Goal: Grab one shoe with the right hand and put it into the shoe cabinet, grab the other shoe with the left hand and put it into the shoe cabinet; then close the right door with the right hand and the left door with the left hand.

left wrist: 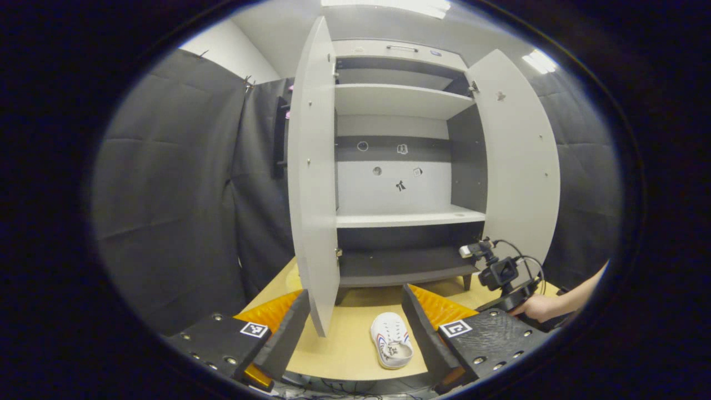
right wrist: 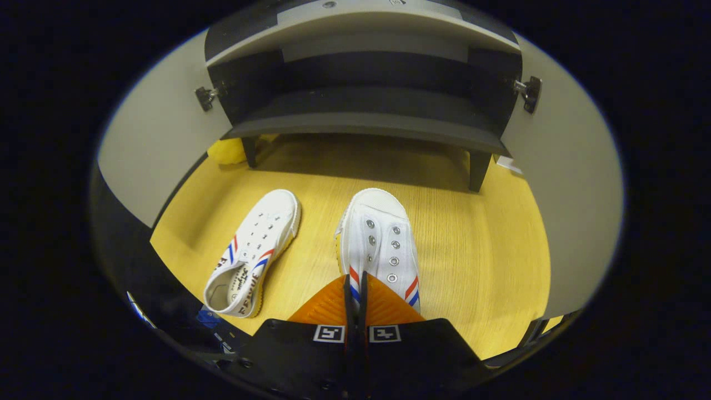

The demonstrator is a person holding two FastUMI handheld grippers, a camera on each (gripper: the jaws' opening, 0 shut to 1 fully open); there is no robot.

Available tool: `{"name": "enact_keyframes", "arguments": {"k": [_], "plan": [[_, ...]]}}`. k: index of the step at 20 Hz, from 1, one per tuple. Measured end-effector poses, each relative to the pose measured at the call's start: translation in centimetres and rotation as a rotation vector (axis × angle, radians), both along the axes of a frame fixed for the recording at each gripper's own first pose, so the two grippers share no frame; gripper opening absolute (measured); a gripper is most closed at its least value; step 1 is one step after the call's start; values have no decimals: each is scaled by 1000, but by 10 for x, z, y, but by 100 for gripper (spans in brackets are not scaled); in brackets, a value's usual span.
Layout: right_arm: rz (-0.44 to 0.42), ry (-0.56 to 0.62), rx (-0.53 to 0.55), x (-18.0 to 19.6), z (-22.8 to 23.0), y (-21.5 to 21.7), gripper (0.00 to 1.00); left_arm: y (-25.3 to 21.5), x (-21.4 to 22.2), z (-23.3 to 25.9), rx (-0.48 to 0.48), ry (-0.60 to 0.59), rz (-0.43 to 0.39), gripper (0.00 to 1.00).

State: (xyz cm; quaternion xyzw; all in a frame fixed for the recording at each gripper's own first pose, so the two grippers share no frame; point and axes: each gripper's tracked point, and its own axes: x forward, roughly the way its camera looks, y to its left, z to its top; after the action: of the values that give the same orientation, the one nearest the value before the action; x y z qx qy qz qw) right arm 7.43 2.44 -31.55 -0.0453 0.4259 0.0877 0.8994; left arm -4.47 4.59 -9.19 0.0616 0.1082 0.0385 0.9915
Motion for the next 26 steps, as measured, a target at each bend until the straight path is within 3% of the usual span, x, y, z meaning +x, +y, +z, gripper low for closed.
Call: {"name": "enact_keyframes", "arguments": {"k": [2,6,16,21,26], "plan": [[14,-74,-10,-5,34,-4,2,-6,0,-1,8,1,-23,94],[-25,-184,74,-13,93,-3,2,-21,0,-7,-23,9,-56,94],[-16,-390,150,-26,199,6,2,-34,1,-6,-18,-3,-98,95],[-7,-583,166,-4,273,20,2,-37,3,-2,-11,-16,-99,95],[24,-671,166,39,320,35,1,-41,11,12,-9,-53,-121,96]]}}
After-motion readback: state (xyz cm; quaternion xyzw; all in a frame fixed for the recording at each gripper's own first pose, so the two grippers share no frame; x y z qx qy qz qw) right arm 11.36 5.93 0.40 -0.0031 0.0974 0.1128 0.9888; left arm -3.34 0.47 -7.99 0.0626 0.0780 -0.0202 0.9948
